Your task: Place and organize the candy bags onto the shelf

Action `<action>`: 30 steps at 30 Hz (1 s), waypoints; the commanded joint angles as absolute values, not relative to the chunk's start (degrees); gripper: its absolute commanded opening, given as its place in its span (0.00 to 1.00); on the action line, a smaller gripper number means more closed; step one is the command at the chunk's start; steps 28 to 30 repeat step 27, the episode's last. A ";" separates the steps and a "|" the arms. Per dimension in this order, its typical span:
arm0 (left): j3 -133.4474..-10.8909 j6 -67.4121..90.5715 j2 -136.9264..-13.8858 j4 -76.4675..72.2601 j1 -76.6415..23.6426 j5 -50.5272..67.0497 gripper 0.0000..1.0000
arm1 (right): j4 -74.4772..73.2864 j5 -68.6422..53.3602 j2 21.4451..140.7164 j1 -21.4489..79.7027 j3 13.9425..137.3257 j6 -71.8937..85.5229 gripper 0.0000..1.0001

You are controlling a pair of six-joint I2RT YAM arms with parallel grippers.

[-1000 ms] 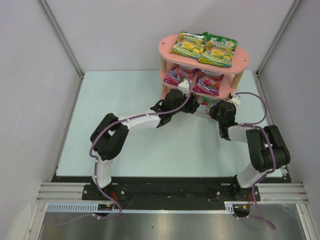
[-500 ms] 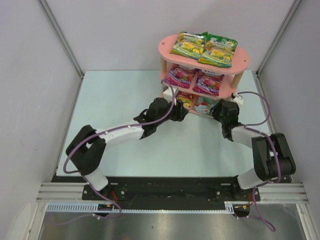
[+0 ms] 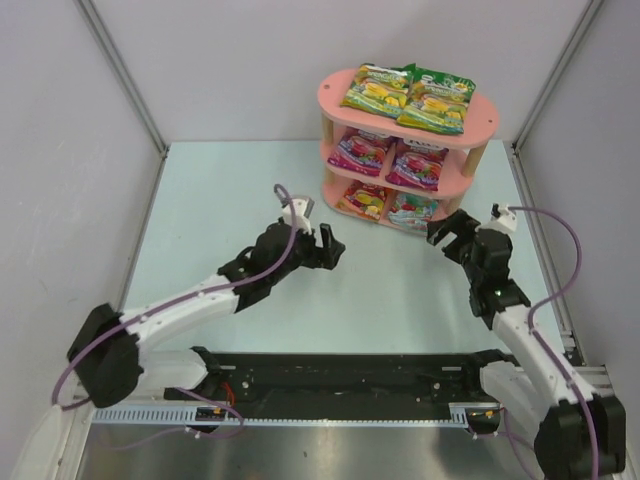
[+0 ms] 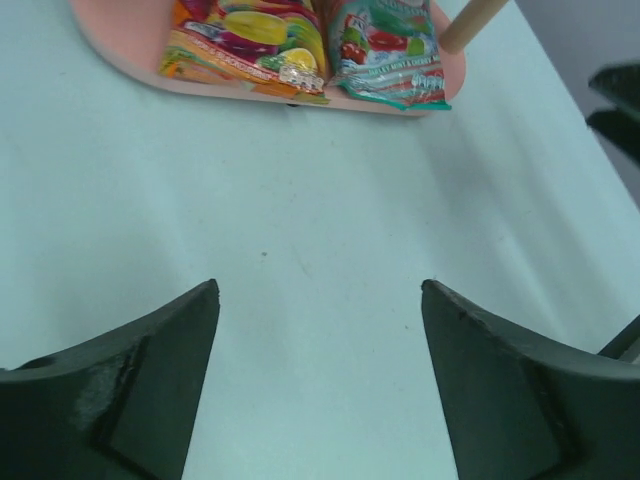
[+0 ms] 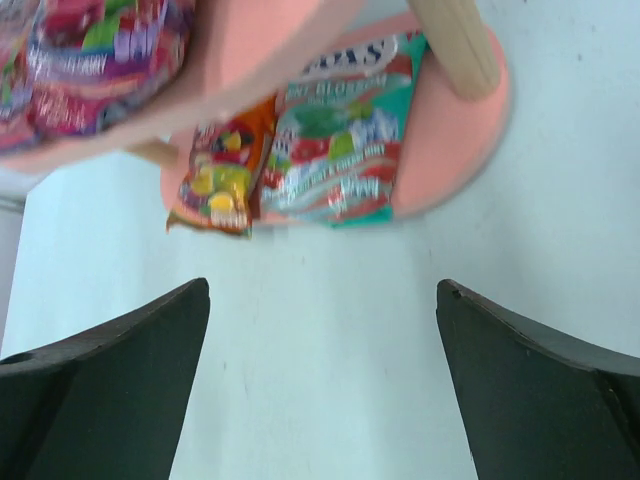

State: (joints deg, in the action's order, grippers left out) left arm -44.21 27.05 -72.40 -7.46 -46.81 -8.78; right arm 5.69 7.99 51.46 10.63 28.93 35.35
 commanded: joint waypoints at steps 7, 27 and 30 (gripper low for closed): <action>-32.53 33.22 -45.81 10.62 -47.11 -19.60 1.00 | -20.29 3.60 23.48 10.90 26.02 32.79 1.00; -24.44 40.87 -19.61 29.44 -47.11 -28.39 1.00 | -25.66 2.64 19.69 11.08 25.93 33.92 1.00; -24.44 40.87 -19.61 29.44 -47.11 -28.39 1.00 | -25.66 2.64 19.69 11.08 25.93 33.92 1.00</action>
